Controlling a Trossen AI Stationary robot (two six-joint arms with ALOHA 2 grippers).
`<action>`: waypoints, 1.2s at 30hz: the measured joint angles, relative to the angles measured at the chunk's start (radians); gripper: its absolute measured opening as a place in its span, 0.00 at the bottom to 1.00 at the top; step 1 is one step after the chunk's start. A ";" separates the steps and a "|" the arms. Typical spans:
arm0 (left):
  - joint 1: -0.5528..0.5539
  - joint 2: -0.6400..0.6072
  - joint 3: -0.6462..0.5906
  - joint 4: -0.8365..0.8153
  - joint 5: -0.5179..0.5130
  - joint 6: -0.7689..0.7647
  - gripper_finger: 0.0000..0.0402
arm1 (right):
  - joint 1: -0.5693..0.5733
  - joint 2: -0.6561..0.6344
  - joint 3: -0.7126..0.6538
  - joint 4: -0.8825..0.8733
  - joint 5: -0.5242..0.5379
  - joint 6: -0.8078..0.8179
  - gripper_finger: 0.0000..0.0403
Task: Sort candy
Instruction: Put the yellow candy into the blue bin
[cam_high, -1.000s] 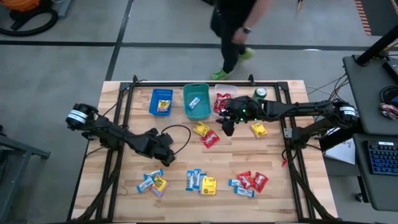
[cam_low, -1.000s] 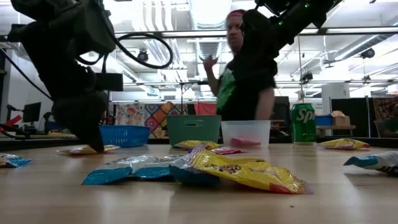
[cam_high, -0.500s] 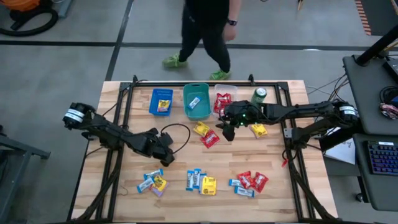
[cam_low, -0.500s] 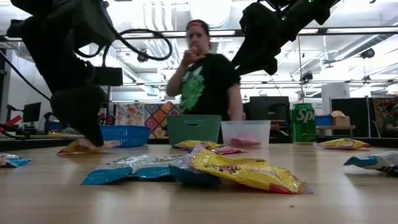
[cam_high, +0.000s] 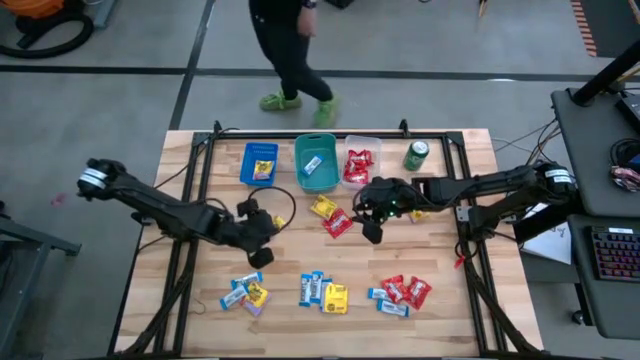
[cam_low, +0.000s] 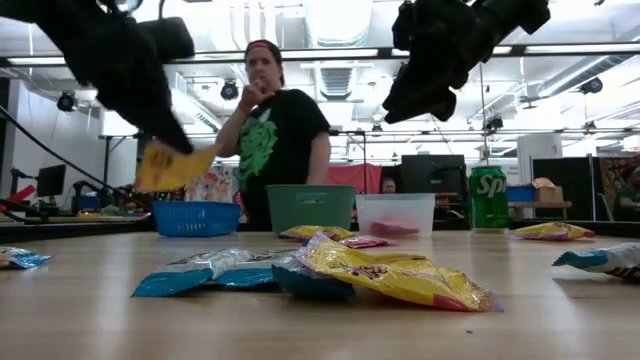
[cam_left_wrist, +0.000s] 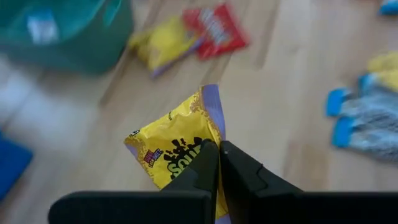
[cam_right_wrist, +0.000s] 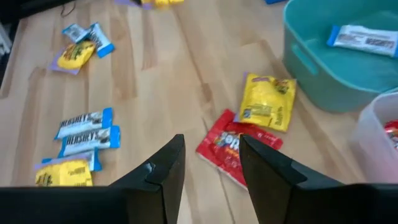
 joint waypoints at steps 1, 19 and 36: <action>-0.001 -0.010 0.000 0.024 0.001 0.027 0.00 | 0.006 0.000 -0.006 0.010 0.000 0.000 0.35; 0.122 -0.111 0.030 0.114 -0.071 0.164 0.00 | 0.050 0.000 -0.042 0.075 0.027 0.003 0.32; 0.767 -0.034 0.032 0.066 -0.011 0.241 0.00 | 0.049 0.000 -0.045 0.078 0.053 0.000 0.31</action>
